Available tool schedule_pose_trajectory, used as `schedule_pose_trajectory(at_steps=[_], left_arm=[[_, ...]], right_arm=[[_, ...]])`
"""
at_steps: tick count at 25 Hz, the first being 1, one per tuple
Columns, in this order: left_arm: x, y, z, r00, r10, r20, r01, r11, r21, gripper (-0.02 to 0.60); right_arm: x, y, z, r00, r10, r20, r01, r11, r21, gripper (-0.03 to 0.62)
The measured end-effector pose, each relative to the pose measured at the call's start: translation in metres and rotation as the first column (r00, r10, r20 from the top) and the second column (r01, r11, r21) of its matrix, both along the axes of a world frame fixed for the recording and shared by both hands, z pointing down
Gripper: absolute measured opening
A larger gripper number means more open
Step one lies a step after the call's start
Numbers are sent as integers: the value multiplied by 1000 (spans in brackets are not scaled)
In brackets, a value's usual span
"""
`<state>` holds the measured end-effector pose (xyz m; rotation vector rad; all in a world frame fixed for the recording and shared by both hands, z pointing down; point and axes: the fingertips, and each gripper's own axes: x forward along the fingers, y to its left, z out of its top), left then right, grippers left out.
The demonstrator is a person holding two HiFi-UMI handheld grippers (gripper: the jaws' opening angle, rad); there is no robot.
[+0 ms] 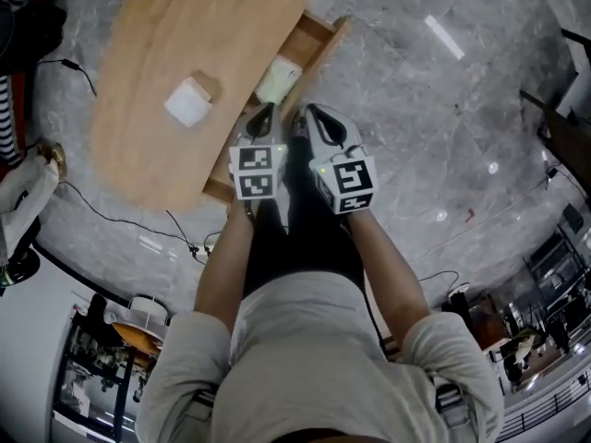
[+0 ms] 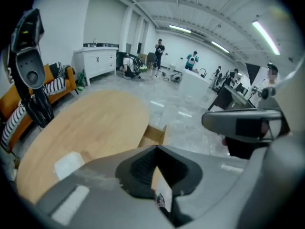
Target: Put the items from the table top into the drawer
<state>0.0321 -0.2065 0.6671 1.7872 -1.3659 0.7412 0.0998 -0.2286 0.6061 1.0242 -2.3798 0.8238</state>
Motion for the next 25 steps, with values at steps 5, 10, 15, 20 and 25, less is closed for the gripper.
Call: schedule_pose_trajectory(at_steps=[5, 10, 15, 20, 25], left_arm=[[-23, 0, -120, 991, -132, -28, 135, 978, 161, 20], [-42, 10, -213, 994, -109, -27, 112, 942, 315, 20], [-54, 15, -300, 999, -49, -19, 53, 877, 478, 20], [-56, 41, -362, 999, -15, -39, 35, 807, 589, 20], [-40, 50, -410, 997, 43, -57, 7, 738, 675, 20]], right_arm=[[-24, -10, -97, 999, -43, 28, 38, 987, 154, 6], [-41, -3, -193, 1000, -5, 26, -3, 953, 302, 6], [-51, 13, -278, 1000, 10, 9, -13, 900, 436, 6], [-59, 45, -345, 999, 31, 7, -30, 835, 550, 6], [-62, 71, -386, 998, 62, 12, -56, 783, 620, 6]])
